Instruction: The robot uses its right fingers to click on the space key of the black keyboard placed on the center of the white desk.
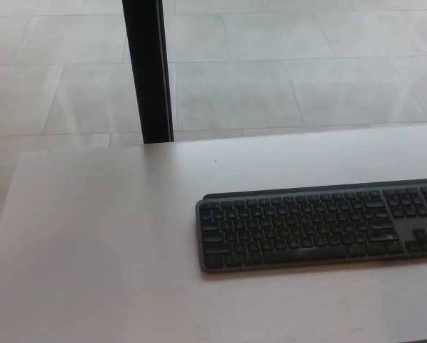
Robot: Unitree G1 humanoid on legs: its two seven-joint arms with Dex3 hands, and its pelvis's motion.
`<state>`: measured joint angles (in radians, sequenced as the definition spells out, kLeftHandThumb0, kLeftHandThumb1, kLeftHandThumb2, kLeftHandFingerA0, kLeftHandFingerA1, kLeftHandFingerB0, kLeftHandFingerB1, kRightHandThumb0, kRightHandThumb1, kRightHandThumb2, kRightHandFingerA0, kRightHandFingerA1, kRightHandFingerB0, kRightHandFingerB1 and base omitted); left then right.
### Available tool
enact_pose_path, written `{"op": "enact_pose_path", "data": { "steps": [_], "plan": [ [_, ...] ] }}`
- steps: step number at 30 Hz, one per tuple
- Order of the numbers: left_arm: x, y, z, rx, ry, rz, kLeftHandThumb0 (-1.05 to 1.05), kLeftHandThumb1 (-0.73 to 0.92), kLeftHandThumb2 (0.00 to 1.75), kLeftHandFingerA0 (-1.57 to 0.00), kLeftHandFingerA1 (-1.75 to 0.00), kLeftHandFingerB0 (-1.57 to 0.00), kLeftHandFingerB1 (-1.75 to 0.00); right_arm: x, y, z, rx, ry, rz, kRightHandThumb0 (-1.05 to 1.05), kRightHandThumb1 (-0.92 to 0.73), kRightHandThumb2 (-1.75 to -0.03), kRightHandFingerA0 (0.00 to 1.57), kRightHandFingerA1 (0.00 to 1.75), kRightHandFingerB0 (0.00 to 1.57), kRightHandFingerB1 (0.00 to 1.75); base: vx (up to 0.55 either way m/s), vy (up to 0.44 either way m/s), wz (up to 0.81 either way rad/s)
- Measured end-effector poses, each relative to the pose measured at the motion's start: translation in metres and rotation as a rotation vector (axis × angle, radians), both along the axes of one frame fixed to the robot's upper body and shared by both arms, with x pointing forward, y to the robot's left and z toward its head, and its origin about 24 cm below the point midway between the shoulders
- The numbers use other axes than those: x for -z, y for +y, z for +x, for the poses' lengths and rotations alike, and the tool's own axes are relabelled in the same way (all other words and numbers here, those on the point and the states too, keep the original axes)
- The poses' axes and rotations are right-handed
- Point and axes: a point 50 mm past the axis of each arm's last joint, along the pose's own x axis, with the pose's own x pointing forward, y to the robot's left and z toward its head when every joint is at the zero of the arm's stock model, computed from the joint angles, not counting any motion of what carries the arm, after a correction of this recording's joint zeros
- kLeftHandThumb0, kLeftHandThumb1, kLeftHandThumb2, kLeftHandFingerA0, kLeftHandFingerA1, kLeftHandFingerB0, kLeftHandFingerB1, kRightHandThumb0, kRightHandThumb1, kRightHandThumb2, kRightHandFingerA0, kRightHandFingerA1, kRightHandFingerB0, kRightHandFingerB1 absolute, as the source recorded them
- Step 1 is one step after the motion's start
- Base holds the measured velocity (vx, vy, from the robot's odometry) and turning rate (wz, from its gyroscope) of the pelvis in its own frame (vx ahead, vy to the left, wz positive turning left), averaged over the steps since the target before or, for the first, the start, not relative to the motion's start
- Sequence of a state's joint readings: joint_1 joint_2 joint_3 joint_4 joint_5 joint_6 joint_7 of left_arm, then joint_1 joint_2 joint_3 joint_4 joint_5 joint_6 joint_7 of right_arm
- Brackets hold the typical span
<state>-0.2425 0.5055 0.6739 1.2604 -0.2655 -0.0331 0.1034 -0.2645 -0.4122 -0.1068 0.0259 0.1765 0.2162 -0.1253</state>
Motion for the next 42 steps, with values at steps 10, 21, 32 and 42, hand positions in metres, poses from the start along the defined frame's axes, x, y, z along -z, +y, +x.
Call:
{"op": "enact_pose_path", "data": {
  "steps": [10, 21, 32, 42],
  "plan": [
    [0.0, 0.0, 0.0, -0.004, -0.006, -0.004, -0.62, 0.79, 0.63, -0.74, -0.65, -0.57, -0.55, 0.013, 0.035, 0.007, -0.151, 0.078, -0.232, -0.39, -0.58, -0.58, 0.95, 1.2, 0.68, 0.42, 0.0, 0.0, 0.0],
    [0.0, 0.0, 0.0, -0.007, -0.01, -0.007, -0.63, 0.78, 0.63, -0.72, -0.64, -0.56, -0.54, 0.023, 0.054, 0.014, -0.21, 0.111, -0.449, -0.4, -0.59, -0.59, 0.9, 1.35, 0.68, 0.44, 0.0, 0.0, 0.0],
    [0.0, -0.001, 0.0, -0.007, -0.011, -0.008, -0.65, 0.77, 0.63, -0.74, -0.64, -0.58, -0.55, 0.029, 0.074, 0.019, -0.266, 0.103, -0.672, -0.35, -0.61, -0.63, 0.88, 1.59, 0.67, 0.46, 0.0, 0.0, 0.0],
    [0.0, -0.001, 0.0, -0.008, -0.012, -0.009, -0.64, 0.78, 0.63, -0.73, -0.63, -0.57, -0.54, 0.036, 0.097, 0.023, -0.328, 0.072, -0.856, -0.33, -0.54, -0.66, 0.93, 1.57, 0.69, 0.5, 0.0, 0.0, 0.0]
  ]
}}
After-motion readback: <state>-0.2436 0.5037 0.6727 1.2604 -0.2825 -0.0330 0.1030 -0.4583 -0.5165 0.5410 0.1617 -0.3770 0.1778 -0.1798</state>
